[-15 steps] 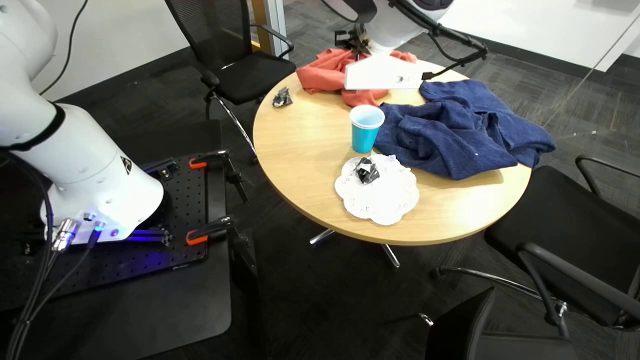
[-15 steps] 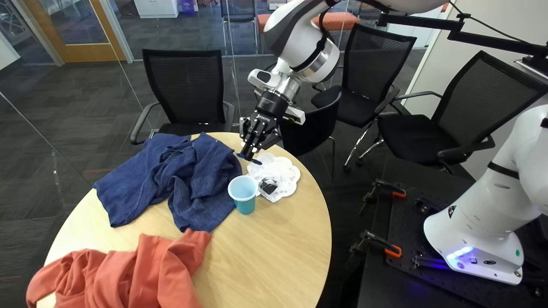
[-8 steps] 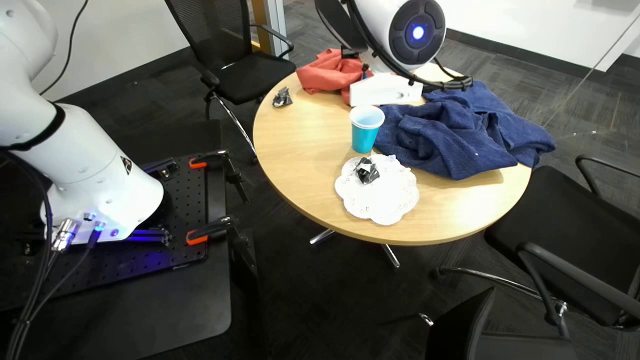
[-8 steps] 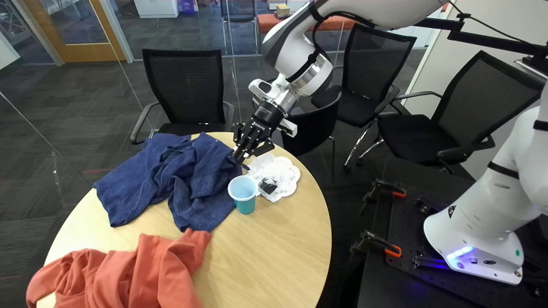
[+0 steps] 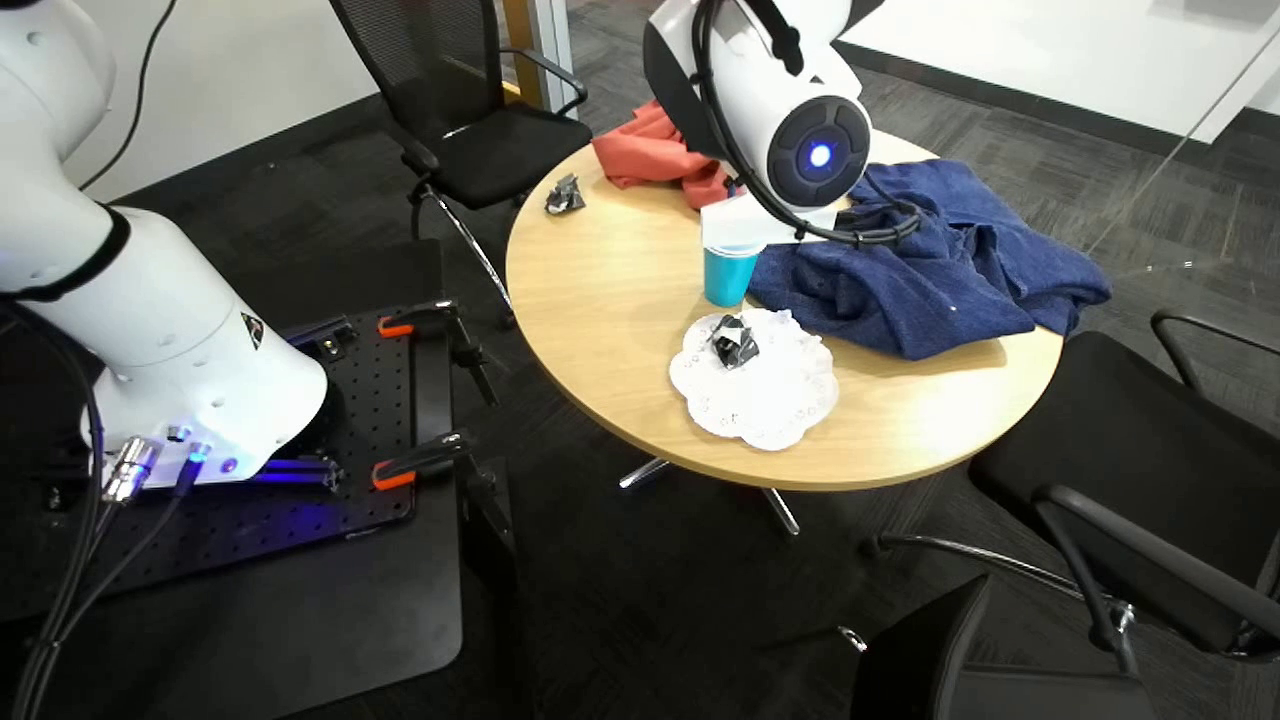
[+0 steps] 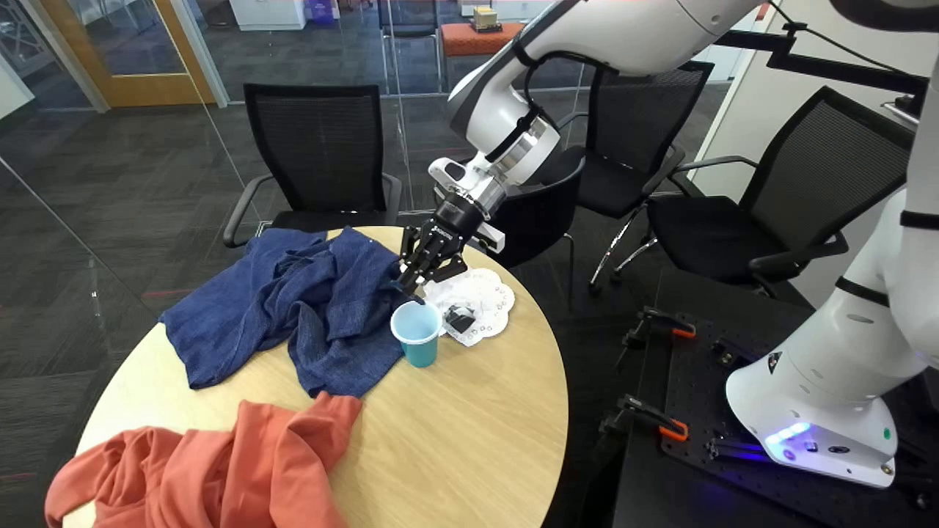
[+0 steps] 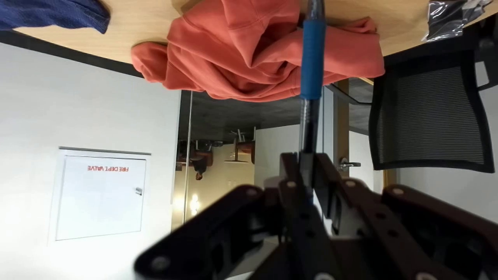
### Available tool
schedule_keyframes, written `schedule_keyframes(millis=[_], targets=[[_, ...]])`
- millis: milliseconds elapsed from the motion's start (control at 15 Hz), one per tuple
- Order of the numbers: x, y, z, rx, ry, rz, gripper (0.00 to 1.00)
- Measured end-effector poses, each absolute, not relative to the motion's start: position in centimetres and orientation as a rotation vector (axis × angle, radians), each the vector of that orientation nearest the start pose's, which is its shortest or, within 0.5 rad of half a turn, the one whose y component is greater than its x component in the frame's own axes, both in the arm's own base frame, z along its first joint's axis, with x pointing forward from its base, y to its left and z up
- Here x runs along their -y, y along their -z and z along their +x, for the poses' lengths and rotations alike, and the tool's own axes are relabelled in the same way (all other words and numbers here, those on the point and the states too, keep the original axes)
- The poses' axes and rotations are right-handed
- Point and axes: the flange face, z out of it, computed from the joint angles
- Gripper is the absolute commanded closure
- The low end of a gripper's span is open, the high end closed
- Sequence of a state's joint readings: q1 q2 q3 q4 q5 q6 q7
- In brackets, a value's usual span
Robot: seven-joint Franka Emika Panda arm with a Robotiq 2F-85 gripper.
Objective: Put the pen in the cup
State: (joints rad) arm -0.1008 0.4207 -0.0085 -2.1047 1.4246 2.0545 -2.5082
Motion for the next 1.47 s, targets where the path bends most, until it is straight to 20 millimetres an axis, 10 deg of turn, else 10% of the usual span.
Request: schedule_keyframes(millis=[1133, 1200, 1467], targets=[[3.0, -12.2, 57.7, 1.245, 1.125, -1.827, 0.96], [3.1, -11.8, 57.7, 1.242, 1.120, -1.830, 0.60], [3.2, -10.7, 57.7, 1.234, 1.108, -1.834, 0.37]])
